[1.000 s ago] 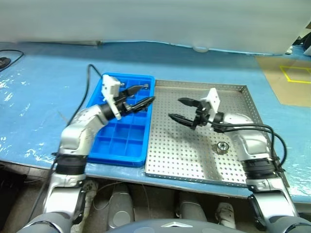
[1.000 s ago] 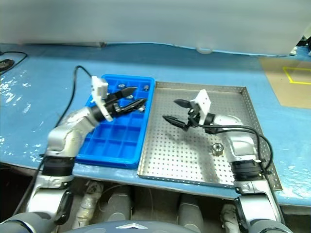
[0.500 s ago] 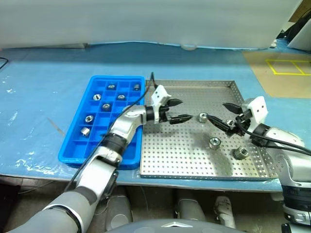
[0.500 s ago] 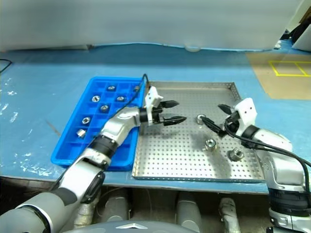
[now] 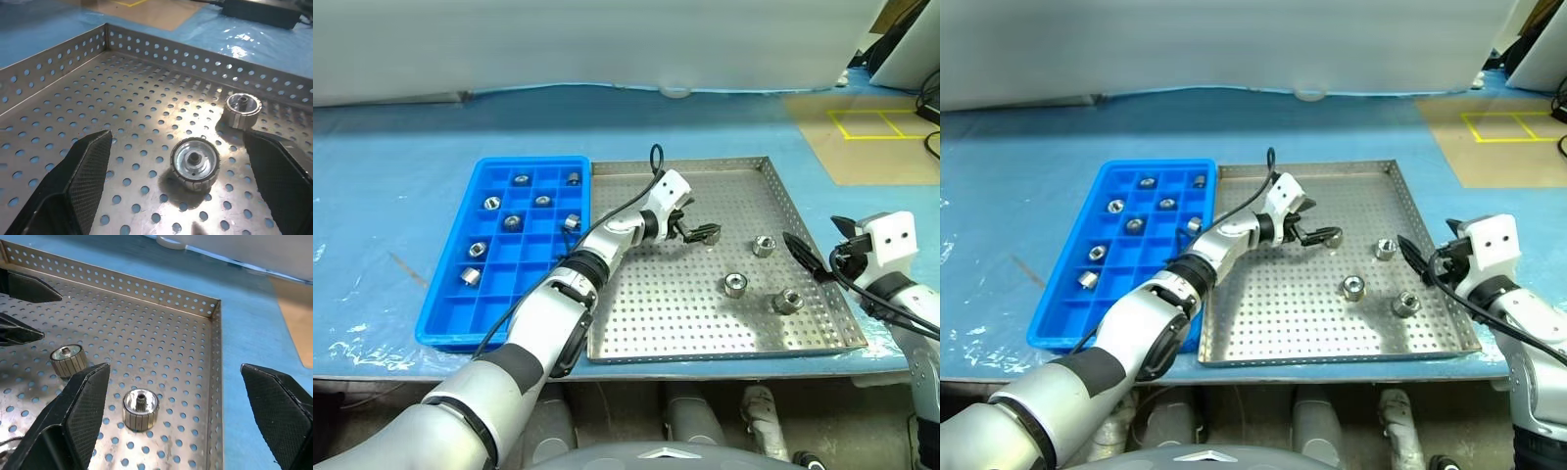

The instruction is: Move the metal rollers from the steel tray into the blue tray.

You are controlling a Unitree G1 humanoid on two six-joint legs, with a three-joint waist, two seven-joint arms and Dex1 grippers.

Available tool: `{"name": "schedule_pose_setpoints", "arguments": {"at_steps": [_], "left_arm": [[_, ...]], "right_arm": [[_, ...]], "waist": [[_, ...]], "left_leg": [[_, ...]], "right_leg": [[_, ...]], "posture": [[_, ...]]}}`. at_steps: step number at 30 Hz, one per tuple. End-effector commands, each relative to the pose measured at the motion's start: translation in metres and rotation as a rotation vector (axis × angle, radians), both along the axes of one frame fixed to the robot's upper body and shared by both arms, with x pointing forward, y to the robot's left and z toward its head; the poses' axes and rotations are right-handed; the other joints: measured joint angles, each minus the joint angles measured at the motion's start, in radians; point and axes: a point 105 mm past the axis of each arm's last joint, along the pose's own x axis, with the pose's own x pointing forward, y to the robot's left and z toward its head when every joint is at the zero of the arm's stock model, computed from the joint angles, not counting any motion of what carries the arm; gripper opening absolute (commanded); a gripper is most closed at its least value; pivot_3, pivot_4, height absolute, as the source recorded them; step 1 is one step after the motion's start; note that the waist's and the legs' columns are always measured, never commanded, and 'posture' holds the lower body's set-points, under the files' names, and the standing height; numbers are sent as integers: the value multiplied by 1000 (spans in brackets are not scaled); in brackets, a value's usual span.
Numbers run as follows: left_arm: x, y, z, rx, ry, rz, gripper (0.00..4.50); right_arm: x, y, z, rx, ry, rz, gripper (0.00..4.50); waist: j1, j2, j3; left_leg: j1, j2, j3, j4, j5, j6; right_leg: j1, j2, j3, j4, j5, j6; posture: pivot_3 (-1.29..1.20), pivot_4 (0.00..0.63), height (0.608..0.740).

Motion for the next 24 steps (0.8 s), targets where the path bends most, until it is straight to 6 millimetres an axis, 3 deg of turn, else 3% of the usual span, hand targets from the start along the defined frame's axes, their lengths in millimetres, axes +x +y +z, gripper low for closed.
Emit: {"name": "schedule_pose_setpoints", "arguments": {"at_steps": [1, 10, 24], "left_arm": [[-6, -17, 12, -28, -27, -38, 4466], [-26, -41, 1, 16, -9, -132, 4466], [-27, -42, -18, 80, 10, -73, 4466]], "right_arm": [[-9, -5, 15, -51, -59, -51, 4500], [-20, -1, 19, -62, -73, -104, 4500], [-23, 10, 21, -67, -69, -112, 4500]], "waist": [[-10, 0, 0], [-58, 0, 0], [-140, 0, 0]], "left_leg": [[-1, -1, 0, 0, -1, 1], [-4, -1, 1, 1, -4, 3], [-7, -1, 1, 2, -5, 5]], "right_leg": [[0, -1, 0, -1, 0, 0], [-1, -2, 0, -5, 1, -1], [-1, -2, -1, -7, -3, 5]], "posture": [[-620, 150, 740], [-696, 150, 740], [-712, 150, 740]]}}
